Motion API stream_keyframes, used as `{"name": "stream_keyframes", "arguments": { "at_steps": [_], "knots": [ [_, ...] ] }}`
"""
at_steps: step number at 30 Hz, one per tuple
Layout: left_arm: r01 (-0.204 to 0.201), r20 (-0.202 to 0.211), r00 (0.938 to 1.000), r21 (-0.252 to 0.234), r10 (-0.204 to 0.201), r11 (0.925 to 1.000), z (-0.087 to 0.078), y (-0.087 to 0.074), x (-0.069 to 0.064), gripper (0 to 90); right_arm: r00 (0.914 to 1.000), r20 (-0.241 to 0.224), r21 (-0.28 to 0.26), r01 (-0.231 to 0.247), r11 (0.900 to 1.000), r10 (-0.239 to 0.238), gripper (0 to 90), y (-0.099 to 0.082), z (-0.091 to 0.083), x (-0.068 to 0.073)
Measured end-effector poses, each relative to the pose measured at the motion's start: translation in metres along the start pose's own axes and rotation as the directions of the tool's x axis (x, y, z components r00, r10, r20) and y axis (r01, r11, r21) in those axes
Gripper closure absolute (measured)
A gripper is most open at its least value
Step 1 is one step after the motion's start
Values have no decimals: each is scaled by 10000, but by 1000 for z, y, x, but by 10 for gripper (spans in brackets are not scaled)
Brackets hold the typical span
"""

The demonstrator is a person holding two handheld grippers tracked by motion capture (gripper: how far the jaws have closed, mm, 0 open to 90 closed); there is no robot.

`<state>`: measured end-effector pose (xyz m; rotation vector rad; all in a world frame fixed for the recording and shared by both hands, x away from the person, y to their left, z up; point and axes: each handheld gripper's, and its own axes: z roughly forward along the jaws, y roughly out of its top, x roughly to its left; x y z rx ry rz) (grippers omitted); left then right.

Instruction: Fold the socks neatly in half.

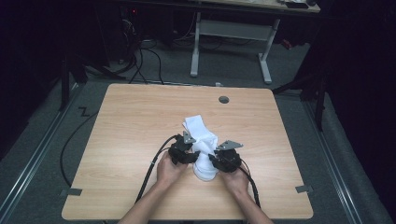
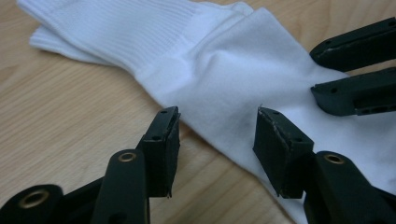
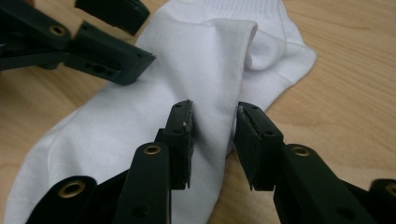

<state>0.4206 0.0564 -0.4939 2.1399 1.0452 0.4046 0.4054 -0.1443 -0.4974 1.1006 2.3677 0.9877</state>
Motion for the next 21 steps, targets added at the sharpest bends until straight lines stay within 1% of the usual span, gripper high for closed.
{"name": "stream_keyframes", "arguments": {
  "at_steps": [1,3,5,6,8,9,10,12,13,14,16,17,19,21],
  "knots": [
    [117,-106,9999,3,-117,9999,-3,-2,2,483,10000,-1,8,-59,10000,59,653,1,1,-1],
    [282,-292,9992,-192,-287,9994,-11,-8,5,471,9999,145,-39,56,10000,-55,631,3,2,-2],
    [507,-436,9977,-333,-521,9982,-21,-15,10,461,9998,157,-326,98,9994,-93,630,3,-6,-1],
    [629,-524,9965,-434,-651,9971,-27,-19,13,457,9999,74,-497,107,9987,-104,631,4,-12,0],
    [796,-782,9934,-574,-840,9952,-40,-30,19,450,9991,-166,-810,371,9960,-386,648,4,-23,2],
    [910,-940,9909,-624,-966,9939,-48,-37,24,447,9981,-269,-843,536,9950,-560,655,3,-28,4],
    [972,-1068,9889,-603,-1032,9934,-53,-42,27,444,9960,-360,-825,781,9935,-813,665,3,-33,6],
    [1146,-1436,9821,-611,-1223,9915,-64,-56,34,440,9923,-545,-751,1066,9915,-1108,681,0,-38,8],
    [1266,-1671,9767,-561,-1343,9904,-70,-65,38,439,9902,-563,-676,1238,9900,-1277,685,-1,-40,9],
    [1342,-1899,9715,-532,-1420,9895,-74,-72,42,433,9886,-639,-569,1325,9895,-1360,691,-3,-41,10],
    [1491,-2218,9626,-451,-1554,9878,-79,-81,47,426,9864,-869,-564,1347,9893,-1392,693,-6,-40,10],
    [1720,-2399,9544,-452,-1778,9841,-82,-87,51,421,9863,-896,-518,1340,9896,-1382,693,-7,-40,11],
    [2029,-2524,9446,-543,-2101,9777,-87,-93,57,411,9845,-1002,-547,1387,9888,-1437,692,-8,-40,15],
    [2083,-2626,9405,-564,-2158,9764,-88,-96,59,404,9812,-1201,-484,1461,9881,-1509,690,-8,-38,20]
  ]
}}
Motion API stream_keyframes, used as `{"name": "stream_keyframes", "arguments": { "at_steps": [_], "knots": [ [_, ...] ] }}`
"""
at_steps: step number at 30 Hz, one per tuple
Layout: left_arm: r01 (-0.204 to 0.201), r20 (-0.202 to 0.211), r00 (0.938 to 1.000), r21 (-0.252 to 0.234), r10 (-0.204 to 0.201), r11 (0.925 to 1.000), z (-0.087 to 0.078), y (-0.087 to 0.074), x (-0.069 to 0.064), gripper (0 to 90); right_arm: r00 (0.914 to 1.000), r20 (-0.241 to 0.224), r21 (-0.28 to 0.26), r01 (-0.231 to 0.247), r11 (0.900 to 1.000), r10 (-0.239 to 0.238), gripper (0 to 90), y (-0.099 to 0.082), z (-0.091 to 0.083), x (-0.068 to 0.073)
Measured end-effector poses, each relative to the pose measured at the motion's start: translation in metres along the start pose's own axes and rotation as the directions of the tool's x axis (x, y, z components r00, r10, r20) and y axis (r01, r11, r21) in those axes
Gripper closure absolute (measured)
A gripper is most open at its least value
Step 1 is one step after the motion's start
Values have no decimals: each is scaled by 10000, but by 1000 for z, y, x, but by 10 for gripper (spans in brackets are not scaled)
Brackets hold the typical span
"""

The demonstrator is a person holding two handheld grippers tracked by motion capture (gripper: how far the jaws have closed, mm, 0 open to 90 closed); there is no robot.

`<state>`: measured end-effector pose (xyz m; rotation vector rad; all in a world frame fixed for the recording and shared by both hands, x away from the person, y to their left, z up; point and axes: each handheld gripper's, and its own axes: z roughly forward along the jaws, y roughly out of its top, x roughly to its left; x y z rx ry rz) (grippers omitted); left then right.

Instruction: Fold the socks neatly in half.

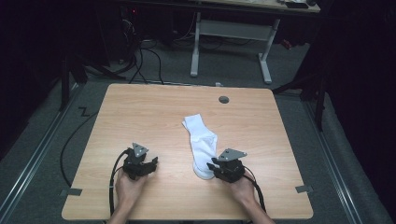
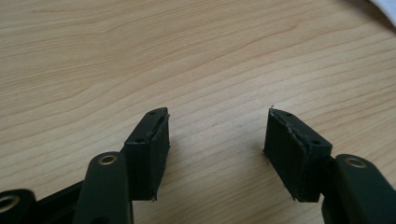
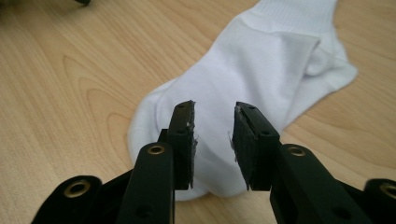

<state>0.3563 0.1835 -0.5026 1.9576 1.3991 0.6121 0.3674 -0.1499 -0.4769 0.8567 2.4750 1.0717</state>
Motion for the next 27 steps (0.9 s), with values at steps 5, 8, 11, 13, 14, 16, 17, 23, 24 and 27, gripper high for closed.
{"name": "stream_keyframes", "arguments": {
  "at_steps": [5,8,11,13,14,16,17,23,24,27],
  "knots": [
    [229,-79,9997,-359,-232,9991,1,-4,6,385,9994,-335,224,-78,9997,86,679,1,10,5],
    [254,-110,9996,-354,-258,9990,2,-4,6,382,9990,-447,17,-24,10000,25,676,1,8,7],
    [253,-105,9996,-352,-257,9991,2,-4,6,379,9984,-565,-45,86,10000,-88,683,2,2,10],
    [284,-119,9995,-334,-288,9990,2,-4,7,372,9981,-577,175,211,9996,-201,699,2,4,11],
    [289,-123,9995,-332,-293,9990,2,-4,7,369,9979,-609,420,250,9988,-224,722,1,7,11],
    [289,-122,9995,-327,-293,9990,2,-4,6,364,9976,-564,612,438,9972,-403,786,-1,12,12],
    [288,-124,9995,-329,-292,9990,2,-4,6,363,9969,-610,614,539,9967,-501,823,-1,13,12],
    [304,-93,9995,-329,-307,9990,1,-5,6,358,9972,-492,511,586,9970,-561,871,3,10,12],
    [314,-72,9995,-349,-317,9989,1,-5,6,358,9978,-510,455,458,9979,-435,871,4,9,12],
    [244,-64,9997,-333,-246,9991,0,-6,5,357,9982,-417,169,439,9989,-431,870,11,-1,14]
  ]
}}
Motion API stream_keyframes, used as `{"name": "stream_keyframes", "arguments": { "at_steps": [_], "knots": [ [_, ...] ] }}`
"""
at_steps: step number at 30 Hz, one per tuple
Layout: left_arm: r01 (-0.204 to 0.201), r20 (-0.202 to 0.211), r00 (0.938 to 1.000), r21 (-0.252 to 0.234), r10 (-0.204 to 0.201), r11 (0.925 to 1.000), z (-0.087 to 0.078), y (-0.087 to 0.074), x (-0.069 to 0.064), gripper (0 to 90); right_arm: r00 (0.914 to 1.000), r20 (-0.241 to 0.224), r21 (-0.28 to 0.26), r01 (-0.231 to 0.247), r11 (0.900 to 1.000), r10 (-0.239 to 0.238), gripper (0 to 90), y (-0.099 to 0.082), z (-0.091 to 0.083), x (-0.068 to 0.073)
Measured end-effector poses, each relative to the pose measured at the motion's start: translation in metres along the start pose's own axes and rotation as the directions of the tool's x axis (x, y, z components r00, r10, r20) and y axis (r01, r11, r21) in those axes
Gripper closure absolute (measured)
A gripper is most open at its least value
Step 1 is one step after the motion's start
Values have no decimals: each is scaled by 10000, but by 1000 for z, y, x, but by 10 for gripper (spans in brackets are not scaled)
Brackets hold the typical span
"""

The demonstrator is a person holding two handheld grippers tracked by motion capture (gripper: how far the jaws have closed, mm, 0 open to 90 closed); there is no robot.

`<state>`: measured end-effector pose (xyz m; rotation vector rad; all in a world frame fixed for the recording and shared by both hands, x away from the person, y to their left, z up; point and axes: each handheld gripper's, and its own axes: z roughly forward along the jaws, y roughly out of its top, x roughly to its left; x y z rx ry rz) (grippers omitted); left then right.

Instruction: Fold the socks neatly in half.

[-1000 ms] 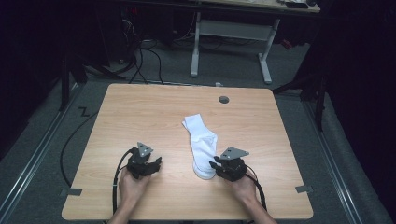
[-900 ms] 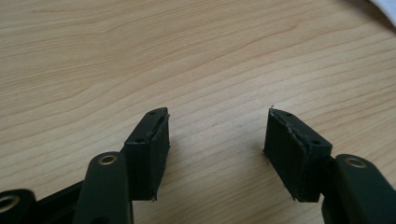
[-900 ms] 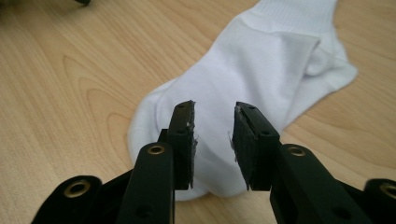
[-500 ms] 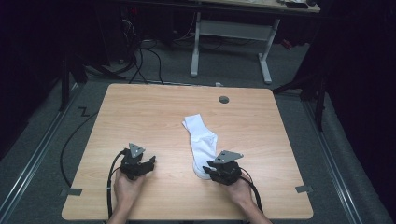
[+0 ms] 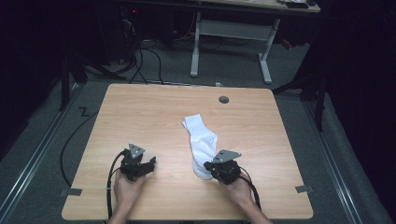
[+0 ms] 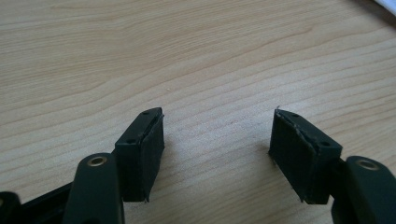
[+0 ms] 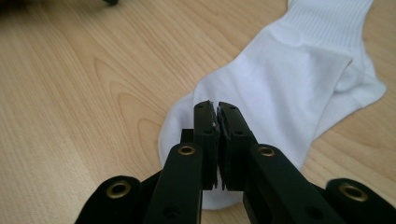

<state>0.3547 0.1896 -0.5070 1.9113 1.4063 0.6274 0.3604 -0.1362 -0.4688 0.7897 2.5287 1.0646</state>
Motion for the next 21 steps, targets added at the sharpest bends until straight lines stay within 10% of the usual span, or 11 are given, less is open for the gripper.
{"name": "stream_keyframes", "arguments": {
  "at_steps": [13,21],
  "knots": [
    [8,-4,10000,3,-8,10000,0,0,0,357,9996,-184,339,234,9992,-228,846,9,-4,19],
    [-95,277,9996,-38,96,9999,2,3,-5,373,9973,-249,-29,-691,9976,690,674,3,-2,5]
  ]
}}
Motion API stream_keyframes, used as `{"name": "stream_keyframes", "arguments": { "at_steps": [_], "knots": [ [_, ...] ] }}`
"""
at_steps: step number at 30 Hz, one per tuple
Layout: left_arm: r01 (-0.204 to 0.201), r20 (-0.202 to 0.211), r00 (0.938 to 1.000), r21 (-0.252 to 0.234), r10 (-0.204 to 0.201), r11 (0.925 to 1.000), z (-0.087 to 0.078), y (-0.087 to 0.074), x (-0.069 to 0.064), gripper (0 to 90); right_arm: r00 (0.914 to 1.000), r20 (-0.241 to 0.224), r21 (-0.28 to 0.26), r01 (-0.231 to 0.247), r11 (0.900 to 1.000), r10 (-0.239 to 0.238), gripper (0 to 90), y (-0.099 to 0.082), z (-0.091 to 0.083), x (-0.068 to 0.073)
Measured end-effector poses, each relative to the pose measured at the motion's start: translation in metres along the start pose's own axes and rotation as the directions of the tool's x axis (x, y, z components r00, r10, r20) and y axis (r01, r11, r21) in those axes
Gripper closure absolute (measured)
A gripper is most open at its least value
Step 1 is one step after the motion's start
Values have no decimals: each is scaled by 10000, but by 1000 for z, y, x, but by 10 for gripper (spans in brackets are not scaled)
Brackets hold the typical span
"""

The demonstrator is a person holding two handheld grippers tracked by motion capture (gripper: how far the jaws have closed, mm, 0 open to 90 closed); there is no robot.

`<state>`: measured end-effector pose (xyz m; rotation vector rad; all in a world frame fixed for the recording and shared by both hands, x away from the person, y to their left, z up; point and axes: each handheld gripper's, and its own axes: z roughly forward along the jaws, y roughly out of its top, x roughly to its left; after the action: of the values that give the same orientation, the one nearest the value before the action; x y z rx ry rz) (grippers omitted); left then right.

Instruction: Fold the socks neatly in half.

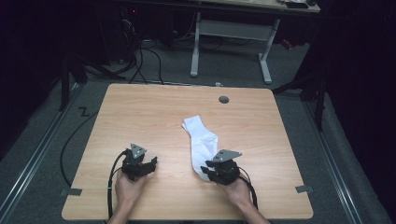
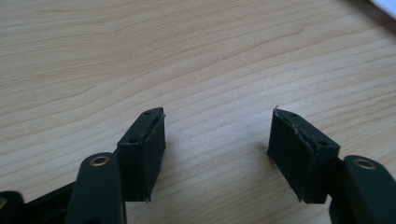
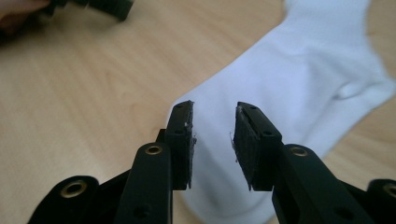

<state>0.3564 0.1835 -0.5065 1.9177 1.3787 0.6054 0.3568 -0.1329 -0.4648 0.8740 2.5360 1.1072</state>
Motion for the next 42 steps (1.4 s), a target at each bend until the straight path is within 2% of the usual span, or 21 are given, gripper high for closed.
{"name": "stream_keyframes", "arguments": {
  "at_steps": [1,5,7,10,11,12,15,17,18,20,24,27,29,30,32,35,36,38,42],
  "knots": [
    [30,160,9999,-7,-30,10000,1,2,-2,384,9996,230,-204,-145,9997,150,675,3,-2,-6],
    [-76,721,9973,-341,100,9994,4,15,-17,405,9922,778,-231,-961,9951,976,692,11,4,-35],
    [-186,1054,9942,-439,232,9989,7,26,-25,416,9866,978,-106,-1304,9914,1308,695,13,11,-46],
    [-189,1677,9855,-499,271,9986,12,46,-37,420,9811,1078,-31,-1613,9869,1607,691,13,18,-52],
    [-230,1821,9827,-556,328,9982,13,49,-41,419,9820,1049,7,-1581,9874,1571,686,12,18,-51],
    [-295,2087,9771,-585,411,9979,14,55,-47,421,9827,1069,10,-1521,9884,1511,684,11,19,-49],
    [-732,2455,9659,-474,826,9962,20,64,-63,420,9848,1298,274,-1202,9924,1157,679,5,21,-43],
    [-991,2622,9592,-368,1053,9944,27,70,-73,420,9829,1284,394,-1378,9897,1318,679,0,22,-45],
    [-1045,2650,9580,-331,1096,9940,30,73,-75,422,9817,1244,401,-1501,9879,1441,679,-2,23,-46],
    [-1051,2589,9598,-259,1082,9941,36,79,-77,427,9809,1111,362,-1644,9857,1595,681,-5,21,-46],
    [-1028,2532,9622,-47,1006,9947,46,89,-78,425,9832,873,276,-1631,9862,1601,675,-11,16,-38],
    [-1306,2687,9554,120,1226,9914,50,88,-86,423,9864,827,499,-1463,9880,1419,662,-15,17,-32],
    [-1713,2735,9493,369,1549,9845,52,84,-93,421,9895,893,738,-1205,9900,1137,658,-18,19,-28],
    [-1936,2776,9448,447,1740,9801,52,81,-97,421,9895,922,675,-1174,9908,1109,659,-19,18,-27],
    [-2178,2700,9423,461,1978,9749,51,77,-100,423,9907,846,725,-1124,9910,1062,673,-21,16,-24],
    [-1923,2595,9495,379,1762,9806,49,78,-96,431,9957,494,795,-816,9935,778,746,-25,12,-15],
    [-1679,2600,9533,327,1538,9853,48,79,-93,432,9971,416,803,-669,9945,637,762,-27,10,-13],
    [-1429,2530,9584,246,1321,9894,48,82,-87,433,9987,274,851,-441,9954,419,796,-30,6,-7],
    [-1417,2298,9649,490,1270,9887,56,88,-83,425,9996,148,682,-239,9974,229,839,-37,1,-1]
  ]
}}
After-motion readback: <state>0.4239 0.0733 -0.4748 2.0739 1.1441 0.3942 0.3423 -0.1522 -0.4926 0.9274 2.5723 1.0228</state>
